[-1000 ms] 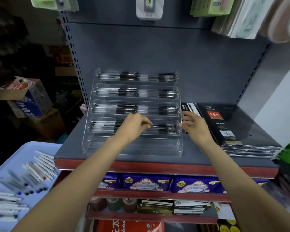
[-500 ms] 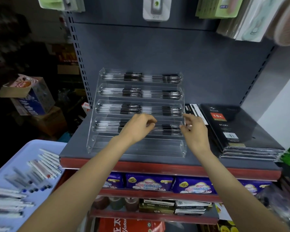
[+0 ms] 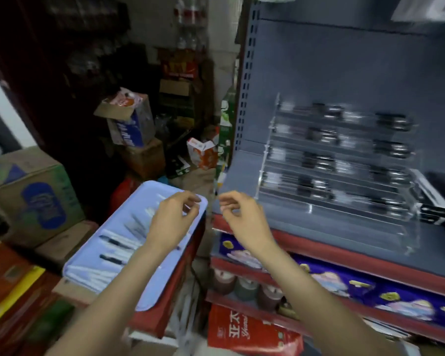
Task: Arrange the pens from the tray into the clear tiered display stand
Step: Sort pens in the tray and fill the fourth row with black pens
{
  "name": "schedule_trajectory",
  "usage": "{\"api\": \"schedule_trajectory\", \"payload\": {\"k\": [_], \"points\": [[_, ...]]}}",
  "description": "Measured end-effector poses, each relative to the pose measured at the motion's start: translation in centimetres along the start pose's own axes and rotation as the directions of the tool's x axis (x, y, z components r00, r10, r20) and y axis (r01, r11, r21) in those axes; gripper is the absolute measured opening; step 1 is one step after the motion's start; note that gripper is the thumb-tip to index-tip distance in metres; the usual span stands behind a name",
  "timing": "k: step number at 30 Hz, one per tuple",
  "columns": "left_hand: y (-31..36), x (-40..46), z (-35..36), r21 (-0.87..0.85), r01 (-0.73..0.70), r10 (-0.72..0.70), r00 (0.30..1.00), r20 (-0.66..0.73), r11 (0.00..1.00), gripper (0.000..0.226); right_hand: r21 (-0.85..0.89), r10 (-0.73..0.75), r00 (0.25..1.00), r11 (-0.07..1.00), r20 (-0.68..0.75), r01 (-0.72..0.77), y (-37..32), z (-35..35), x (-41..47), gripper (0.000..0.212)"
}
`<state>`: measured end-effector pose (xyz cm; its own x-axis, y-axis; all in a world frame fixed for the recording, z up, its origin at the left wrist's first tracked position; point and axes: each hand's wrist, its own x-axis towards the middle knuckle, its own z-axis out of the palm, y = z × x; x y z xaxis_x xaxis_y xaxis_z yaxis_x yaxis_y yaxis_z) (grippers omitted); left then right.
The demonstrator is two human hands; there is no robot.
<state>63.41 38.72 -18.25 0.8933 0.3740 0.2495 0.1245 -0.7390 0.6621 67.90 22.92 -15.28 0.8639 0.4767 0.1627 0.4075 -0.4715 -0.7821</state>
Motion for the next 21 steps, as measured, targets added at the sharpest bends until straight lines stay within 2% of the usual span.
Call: {"api": "schedule_trajectory", "payload": {"k": [4,8,14,19,21], "points": [[-10.3,-2.5,-4.3,0.041,0.189,-0.191,0.98,0.053,0.981,0.016,-0.045,0.05,0.976,0.998,0.213,-0.042,-2.4,10.1,0.8,0.029],[-18.7,-4.4,-7.0,0.14,0.272,-0.292,0.945,0.147,0.952,0.022,-0.14,0.138,0.933,0.985,0.332,-0.096,-2.4,18.4,1.3,0.029],[-25.7,-4.7,-8.1,0.259,0.226,-0.306,0.892,0.333,0.939,0.029,-0.378,0.211,0.862,0.925,0.462,-0.024,-0.9,25.9,1.4,0.032],[-27.9,-3.7,-6.8,0.319,0.165,-0.297,0.853,0.428,0.933,0.028,-0.532,0.247,0.87,0.846,0.428,0.022,0.0,28.2,1.7,0.025],[-28.3,-3.5,-6.3,0.295,0.166,-0.287,0.852,0.437,0.941,0.026,-0.6,0.235,0.858,0.793,0.457,0.102,-0.1,28.5,2.0,0.023]]}}
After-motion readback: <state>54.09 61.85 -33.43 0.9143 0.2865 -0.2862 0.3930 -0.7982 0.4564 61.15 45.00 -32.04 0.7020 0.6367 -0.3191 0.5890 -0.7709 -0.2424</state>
